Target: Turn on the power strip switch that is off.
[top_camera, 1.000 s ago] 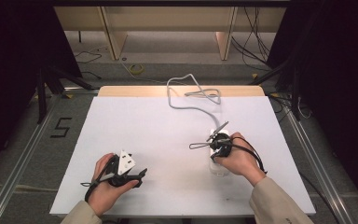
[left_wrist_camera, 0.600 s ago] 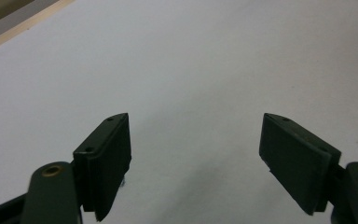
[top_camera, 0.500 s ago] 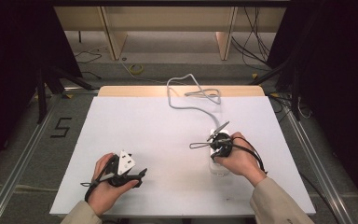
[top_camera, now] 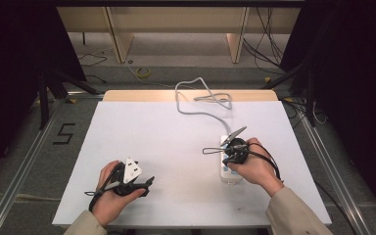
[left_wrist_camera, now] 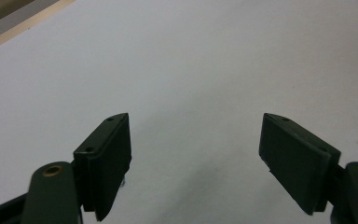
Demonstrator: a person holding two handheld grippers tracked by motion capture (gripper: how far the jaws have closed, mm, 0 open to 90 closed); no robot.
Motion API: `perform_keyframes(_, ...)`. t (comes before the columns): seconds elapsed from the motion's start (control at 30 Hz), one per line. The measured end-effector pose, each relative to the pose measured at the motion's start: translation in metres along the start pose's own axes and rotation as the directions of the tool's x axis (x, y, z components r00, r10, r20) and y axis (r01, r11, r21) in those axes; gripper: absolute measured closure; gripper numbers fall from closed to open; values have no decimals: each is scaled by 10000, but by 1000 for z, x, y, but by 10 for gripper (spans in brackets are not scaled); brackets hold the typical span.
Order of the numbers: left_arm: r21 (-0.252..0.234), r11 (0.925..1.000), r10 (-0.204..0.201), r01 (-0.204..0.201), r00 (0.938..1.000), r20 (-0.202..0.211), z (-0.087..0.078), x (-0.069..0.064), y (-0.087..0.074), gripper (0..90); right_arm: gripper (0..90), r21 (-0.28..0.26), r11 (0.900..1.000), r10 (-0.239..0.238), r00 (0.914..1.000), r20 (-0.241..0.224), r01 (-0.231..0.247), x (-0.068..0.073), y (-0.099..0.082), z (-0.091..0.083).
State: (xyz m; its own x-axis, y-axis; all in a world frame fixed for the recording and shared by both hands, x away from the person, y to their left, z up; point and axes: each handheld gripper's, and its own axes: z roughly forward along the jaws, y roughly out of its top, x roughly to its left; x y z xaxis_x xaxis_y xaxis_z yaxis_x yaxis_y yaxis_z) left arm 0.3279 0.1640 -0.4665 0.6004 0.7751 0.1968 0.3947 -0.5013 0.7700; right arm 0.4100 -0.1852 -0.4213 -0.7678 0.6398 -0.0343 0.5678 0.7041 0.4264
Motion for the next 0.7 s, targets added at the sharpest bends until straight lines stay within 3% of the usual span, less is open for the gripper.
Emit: perform_keyframes(0.7,3,10000,-15,15,10000,-13,0,0,0,253,900,-624,9979,165,9997,165,-155,-9,-18,-14)
